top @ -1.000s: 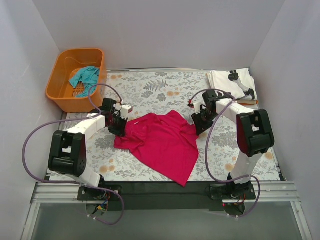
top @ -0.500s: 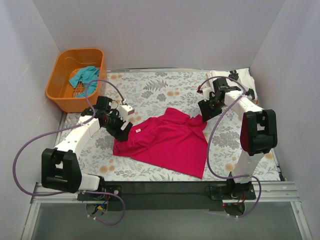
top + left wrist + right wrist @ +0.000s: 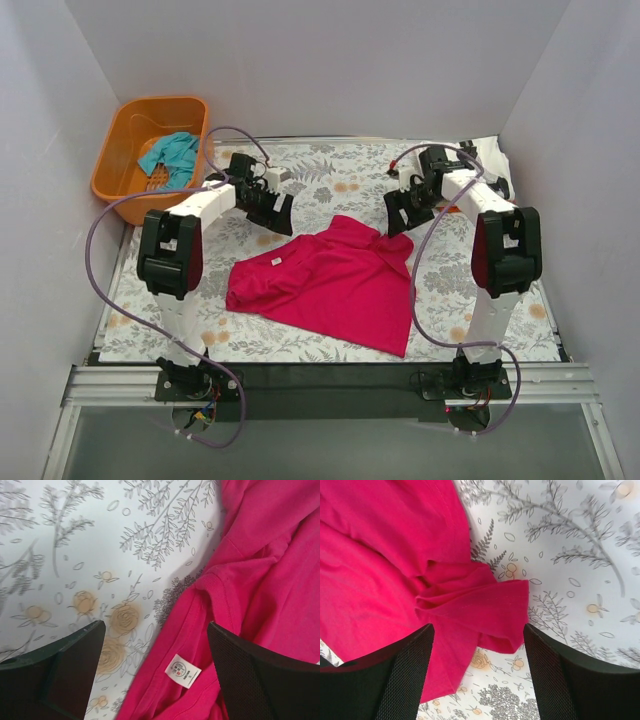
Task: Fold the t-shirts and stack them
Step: Flatten the tshirt out
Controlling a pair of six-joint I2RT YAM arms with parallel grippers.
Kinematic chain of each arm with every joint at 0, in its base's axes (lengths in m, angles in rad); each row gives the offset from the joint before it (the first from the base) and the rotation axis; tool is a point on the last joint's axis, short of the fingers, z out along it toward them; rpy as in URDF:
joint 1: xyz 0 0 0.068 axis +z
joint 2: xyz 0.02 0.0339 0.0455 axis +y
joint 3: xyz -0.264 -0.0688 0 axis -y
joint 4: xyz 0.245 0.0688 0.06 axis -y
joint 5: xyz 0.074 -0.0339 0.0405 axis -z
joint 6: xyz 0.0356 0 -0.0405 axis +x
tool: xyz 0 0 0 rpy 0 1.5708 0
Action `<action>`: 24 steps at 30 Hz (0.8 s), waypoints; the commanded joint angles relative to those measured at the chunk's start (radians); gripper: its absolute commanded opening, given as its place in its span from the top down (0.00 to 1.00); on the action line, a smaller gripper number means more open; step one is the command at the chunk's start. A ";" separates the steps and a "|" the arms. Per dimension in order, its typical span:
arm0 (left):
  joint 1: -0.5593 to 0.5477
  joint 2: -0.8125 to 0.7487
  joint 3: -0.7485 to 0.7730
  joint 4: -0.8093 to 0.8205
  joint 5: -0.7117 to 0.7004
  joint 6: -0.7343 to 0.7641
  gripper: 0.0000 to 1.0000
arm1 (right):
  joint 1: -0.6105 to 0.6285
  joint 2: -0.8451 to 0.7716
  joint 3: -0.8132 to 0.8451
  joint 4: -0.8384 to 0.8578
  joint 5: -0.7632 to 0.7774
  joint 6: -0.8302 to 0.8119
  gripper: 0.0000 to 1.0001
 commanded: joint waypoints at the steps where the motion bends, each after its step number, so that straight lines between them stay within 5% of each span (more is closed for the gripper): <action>1: -0.034 -0.013 0.036 0.024 0.037 -0.052 0.23 | 0.003 0.064 0.028 -0.055 -0.010 0.038 0.34; 6: -0.080 0.018 0.015 0.051 0.026 -0.067 0.23 | 0.006 0.128 0.046 -0.055 0.022 0.051 0.35; 11: -0.112 0.059 0.018 0.067 -0.005 -0.072 0.27 | 0.003 0.148 0.035 -0.055 0.005 0.050 0.46; 14: -0.115 0.070 0.027 0.065 0.028 -0.075 0.32 | 0.003 0.145 0.037 -0.055 -0.004 0.045 0.68; 17: -0.127 0.069 0.036 0.048 0.044 -0.072 0.63 | 0.001 0.122 0.043 -0.056 0.026 0.039 0.99; 18: -0.127 0.049 0.033 0.047 0.043 -0.072 0.70 | -0.003 0.113 0.042 -0.056 0.029 0.035 0.99; 19: -0.126 0.038 0.029 0.053 0.038 -0.076 0.94 | -0.010 0.089 0.043 -0.058 0.031 0.027 0.99; 24: -0.098 -0.098 0.019 0.048 0.031 -0.057 1.00 | -0.065 -0.002 0.081 -0.064 0.086 -0.013 0.99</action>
